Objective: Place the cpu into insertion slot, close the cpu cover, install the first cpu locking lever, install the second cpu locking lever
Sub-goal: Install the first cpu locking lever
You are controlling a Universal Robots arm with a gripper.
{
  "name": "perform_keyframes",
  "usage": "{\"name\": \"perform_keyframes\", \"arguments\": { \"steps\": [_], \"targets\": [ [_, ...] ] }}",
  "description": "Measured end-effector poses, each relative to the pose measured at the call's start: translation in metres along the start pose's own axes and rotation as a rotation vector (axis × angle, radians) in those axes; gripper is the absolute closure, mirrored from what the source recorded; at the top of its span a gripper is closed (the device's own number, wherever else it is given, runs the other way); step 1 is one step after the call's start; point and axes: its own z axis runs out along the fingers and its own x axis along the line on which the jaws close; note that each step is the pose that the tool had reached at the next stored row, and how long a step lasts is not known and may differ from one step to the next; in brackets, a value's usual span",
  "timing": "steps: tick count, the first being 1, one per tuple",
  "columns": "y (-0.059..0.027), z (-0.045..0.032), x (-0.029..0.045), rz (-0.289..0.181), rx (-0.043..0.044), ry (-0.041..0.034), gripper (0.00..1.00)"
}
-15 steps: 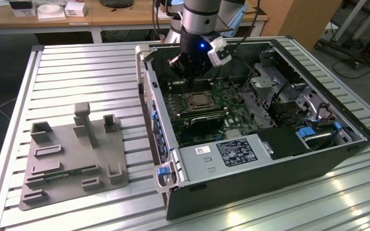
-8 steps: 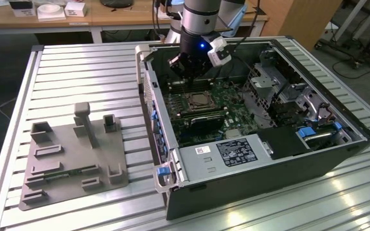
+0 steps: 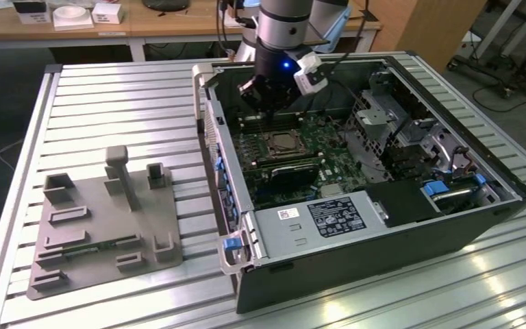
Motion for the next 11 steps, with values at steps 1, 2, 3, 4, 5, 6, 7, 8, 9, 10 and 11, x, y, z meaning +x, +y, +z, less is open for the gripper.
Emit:
{"name": "perform_keyframes", "arguments": {
  "steps": [1, 2, 3, 4, 5, 6, 7, 8, 9, 10, 11],
  "targets": [
    [0.0002, 0.0, 0.0015, 0.0, -0.0001, 0.0, 0.9],
    [0.0003, 0.0001, 0.0028, 0.0, -0.0001, -0.0001, 0.9],
    [0.0005, 0.0, 0.0042, 0.0, -0.0001, -0.0001, 0.9],
    [0.0007, 0.0, 0.0059, 0.0, 0.0, -0.0001, 0.9],
    [0.001, 0.0, 0.0079, 0.0, -0.0001, -0.0001, 0.9],
    [0.0013, 0.0, 0.0103, 0.0, -0.0001, -0.0001, 0.9],
    [0.0018, 0.0, 0.0126, 0.0, -0.0001, -0.0001, 0.9],
    [0.0022, 0.0001, 0.0146, 0.0, -0.0002, -0.0002, 0.9],
    [0.0026, 0.0001, 0.0157, 0.0, -0.0002, -0.0002, 0.9],
    [0.0029, 0.0001, 0.0163, 0.0, -0.0001, -0.0001, 0.9],
    [0.0034, 0.0001, 0.0167, 0.0, 0.0, 0.0, 0.9]
  ]
}}
